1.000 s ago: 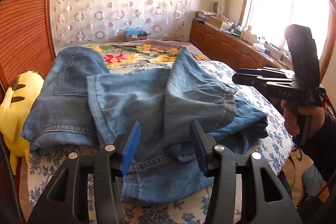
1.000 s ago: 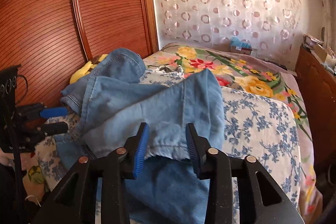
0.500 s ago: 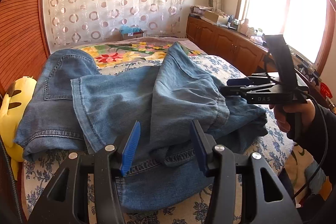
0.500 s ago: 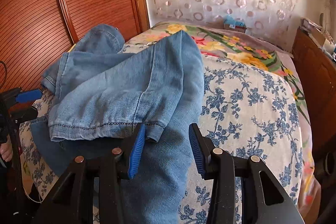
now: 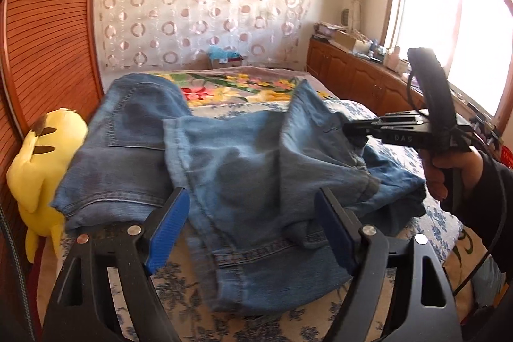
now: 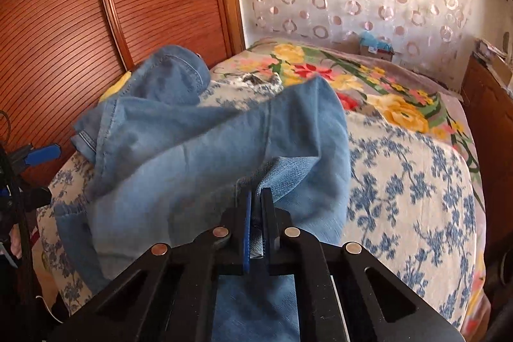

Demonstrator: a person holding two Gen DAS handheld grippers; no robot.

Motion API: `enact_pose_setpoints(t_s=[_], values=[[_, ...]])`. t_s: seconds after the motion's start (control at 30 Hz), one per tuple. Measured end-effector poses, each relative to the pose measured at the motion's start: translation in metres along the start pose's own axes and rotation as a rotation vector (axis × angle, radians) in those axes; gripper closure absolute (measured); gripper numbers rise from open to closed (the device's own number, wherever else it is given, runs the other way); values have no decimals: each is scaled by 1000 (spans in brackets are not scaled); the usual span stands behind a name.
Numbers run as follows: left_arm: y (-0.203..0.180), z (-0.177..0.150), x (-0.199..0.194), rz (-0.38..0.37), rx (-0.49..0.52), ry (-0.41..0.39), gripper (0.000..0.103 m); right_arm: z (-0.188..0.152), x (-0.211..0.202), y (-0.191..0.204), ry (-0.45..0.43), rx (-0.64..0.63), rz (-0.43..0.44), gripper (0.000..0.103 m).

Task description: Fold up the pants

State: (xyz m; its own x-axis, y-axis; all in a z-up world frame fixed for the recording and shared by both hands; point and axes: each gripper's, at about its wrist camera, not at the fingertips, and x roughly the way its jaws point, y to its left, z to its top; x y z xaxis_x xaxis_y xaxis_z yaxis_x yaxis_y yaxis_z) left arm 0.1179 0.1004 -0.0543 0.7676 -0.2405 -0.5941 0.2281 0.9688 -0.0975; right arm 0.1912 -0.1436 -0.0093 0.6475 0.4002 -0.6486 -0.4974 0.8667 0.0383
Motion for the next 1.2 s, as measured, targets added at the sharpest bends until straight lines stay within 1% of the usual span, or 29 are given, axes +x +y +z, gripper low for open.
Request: enact_pose_setpoints(t_s=[0.1, 0.37, 0.47, 0.57, 0.67, 0.73, 0.77, 0.83, 0.87, 1.03, 1.2], values=[[10, -2, -6, 23, -14, -11, 22, 11, 1, 11, -35, -32, 22, 98], [43, -12, -22, 78, -51, -30, 22, 47, 7, 67, -113, -144, 99, 98], [54, -15, -27, 93, -66, -31, 22, 61, 12, 92, -133, -181, 132, 98], [63, -19, -30, 105, -81, -31, 22, 72, 18, 109, -144, -205, 158, 98], [68, -21, -31, 111, -89, -31, 22, 78, 27, 108, -150, -196, 145, 98], [70, -21, -30, 112, -91, -29, 22, 78, 29, 99, -142, -163, 176, 98], [70, -21, -29, 111, -92, -28, 22, 77, 31, 94, -134, -145, 182, 93], [69, -21, -29, 110, -87, -28, 22, 77, 31, 89, -122, -122, 153, 85], [67, -20, -28, 109, -84, -28, 22, 76, 28, 86, -124, -117, 146, 84], [60, -15, -24, 101, -69, -29, 22, 58, 13, 68, -129, -108, 103, 82], [50, -9, -17, 93, -46, -24, 22, 26, -14, 52, -131, -84, 52, 81]])
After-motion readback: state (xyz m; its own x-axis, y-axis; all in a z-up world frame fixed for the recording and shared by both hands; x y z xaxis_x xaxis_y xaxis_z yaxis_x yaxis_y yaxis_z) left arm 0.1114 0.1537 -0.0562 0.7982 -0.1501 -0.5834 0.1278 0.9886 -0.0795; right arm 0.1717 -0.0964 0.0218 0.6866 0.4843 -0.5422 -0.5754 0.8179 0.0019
